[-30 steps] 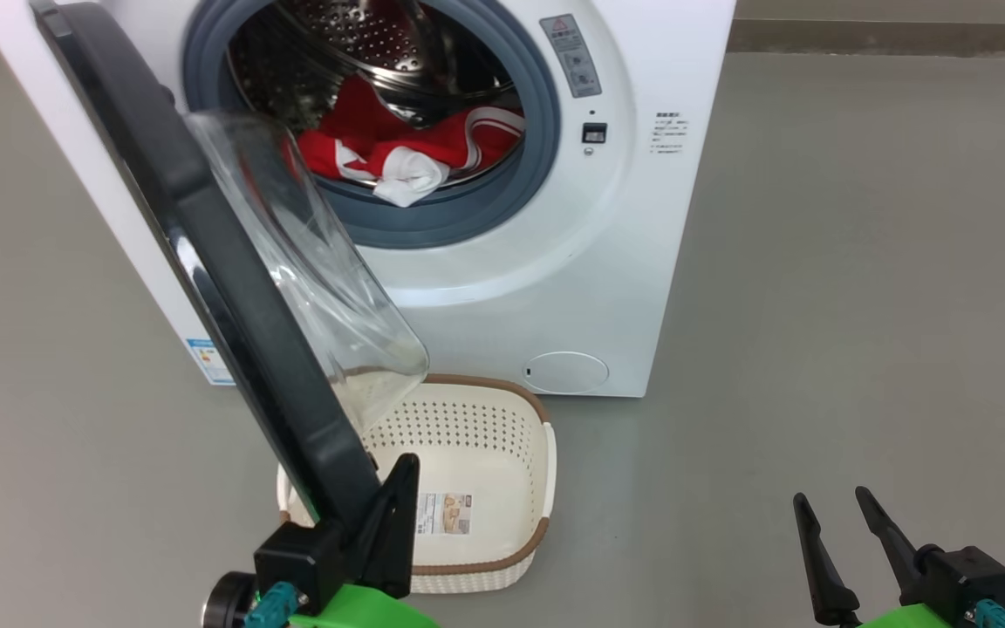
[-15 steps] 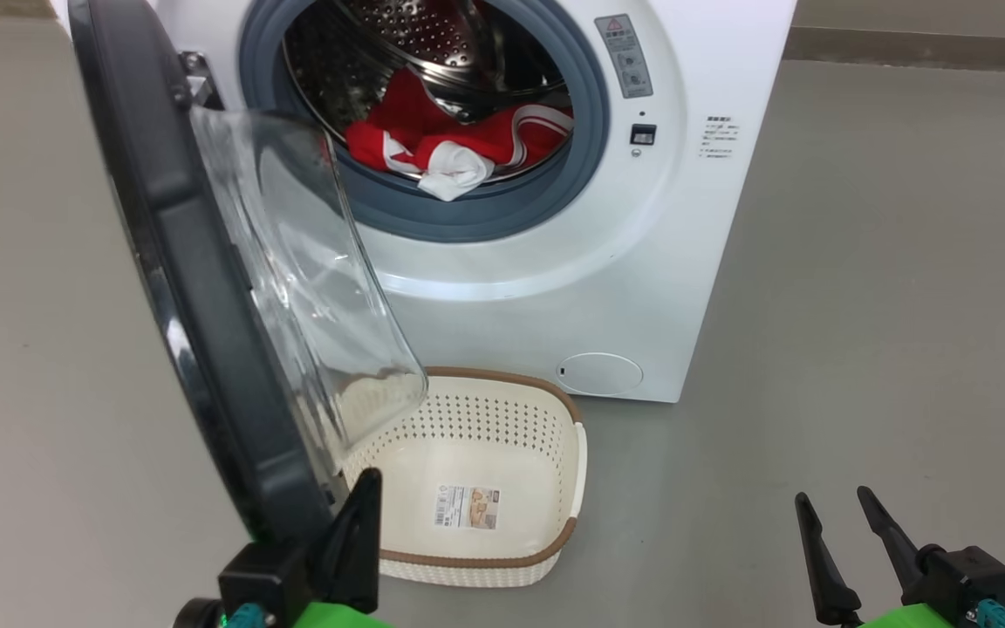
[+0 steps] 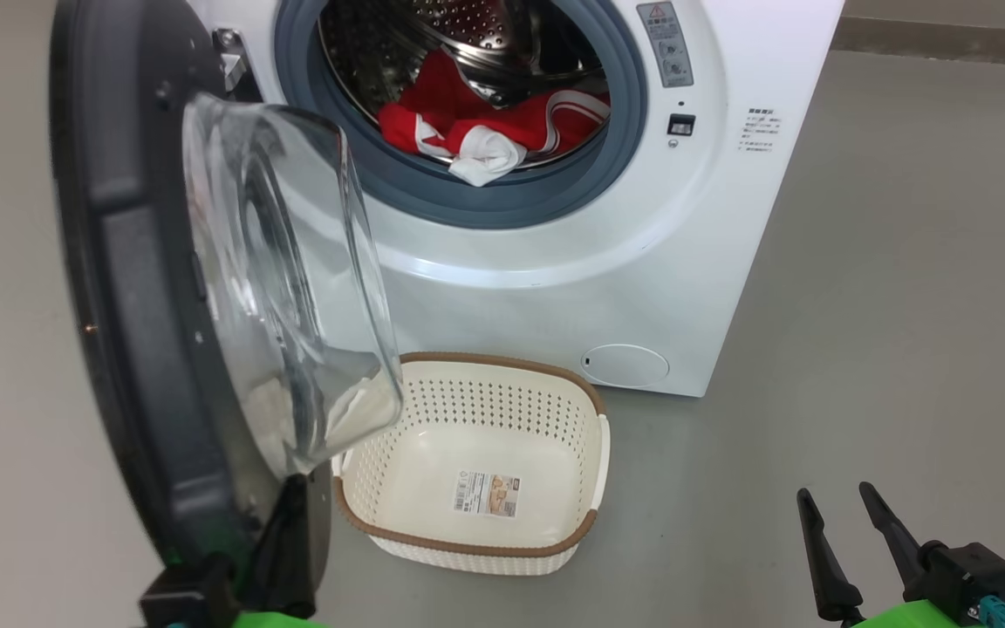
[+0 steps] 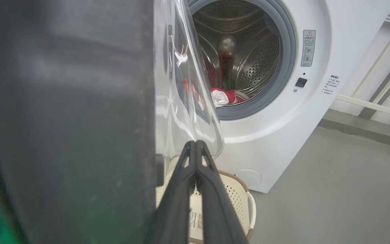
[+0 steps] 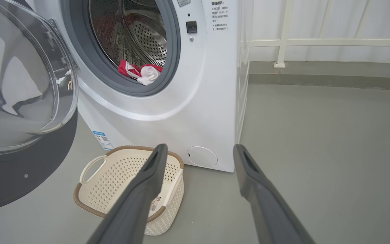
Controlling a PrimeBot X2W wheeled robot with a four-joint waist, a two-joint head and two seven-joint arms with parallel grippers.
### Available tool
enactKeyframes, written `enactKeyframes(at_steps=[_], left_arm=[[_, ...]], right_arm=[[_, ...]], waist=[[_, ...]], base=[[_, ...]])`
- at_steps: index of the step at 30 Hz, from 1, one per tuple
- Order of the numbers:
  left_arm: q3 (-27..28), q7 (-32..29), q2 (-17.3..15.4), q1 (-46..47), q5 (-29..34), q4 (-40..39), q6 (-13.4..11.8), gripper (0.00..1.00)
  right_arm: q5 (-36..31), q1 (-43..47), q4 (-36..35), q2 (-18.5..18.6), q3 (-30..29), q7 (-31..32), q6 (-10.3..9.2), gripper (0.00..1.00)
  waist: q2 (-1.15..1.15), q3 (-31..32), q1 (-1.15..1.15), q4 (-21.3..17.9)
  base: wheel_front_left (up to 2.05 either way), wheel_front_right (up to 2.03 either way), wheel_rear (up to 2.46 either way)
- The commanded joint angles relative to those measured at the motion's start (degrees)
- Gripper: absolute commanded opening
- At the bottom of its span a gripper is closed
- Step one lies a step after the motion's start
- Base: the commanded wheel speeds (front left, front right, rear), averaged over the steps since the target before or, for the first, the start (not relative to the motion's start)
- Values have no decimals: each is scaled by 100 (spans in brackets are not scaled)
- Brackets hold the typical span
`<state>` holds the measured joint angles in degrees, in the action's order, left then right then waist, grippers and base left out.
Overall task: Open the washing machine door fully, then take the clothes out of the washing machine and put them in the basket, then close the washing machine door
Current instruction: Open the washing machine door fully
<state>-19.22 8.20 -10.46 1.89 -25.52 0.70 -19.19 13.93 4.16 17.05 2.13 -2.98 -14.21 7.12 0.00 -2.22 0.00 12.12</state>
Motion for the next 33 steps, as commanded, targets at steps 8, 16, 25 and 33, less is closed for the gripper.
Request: enactKeyframes(at_steps=[8,16,25,33], left_arm=[[692,253,-295,-1,-170,-167,-161,0],[1190,435,-385,-82,-340,-203,-318,0],[1800,571,-495,-90,-593,-120,-342,0],[2419,656,-596,79,-760,233,-219,0]], right_arm=[[-53,-331,-216,75,124,-79,36,100],[-159,-378,-281,75,11,-62,36,100],[-216,-450,-370,75,-61,-6,36,100],[-279,-525,-463,75,-155,32,36,100]], waist=[[0,-166,0,77],[0,-346,0,161],[0,-497,0,158],[0,-641,0,145]], base=[[0,0,0],[0,0,0],[0,0,0],[0,0,0]])
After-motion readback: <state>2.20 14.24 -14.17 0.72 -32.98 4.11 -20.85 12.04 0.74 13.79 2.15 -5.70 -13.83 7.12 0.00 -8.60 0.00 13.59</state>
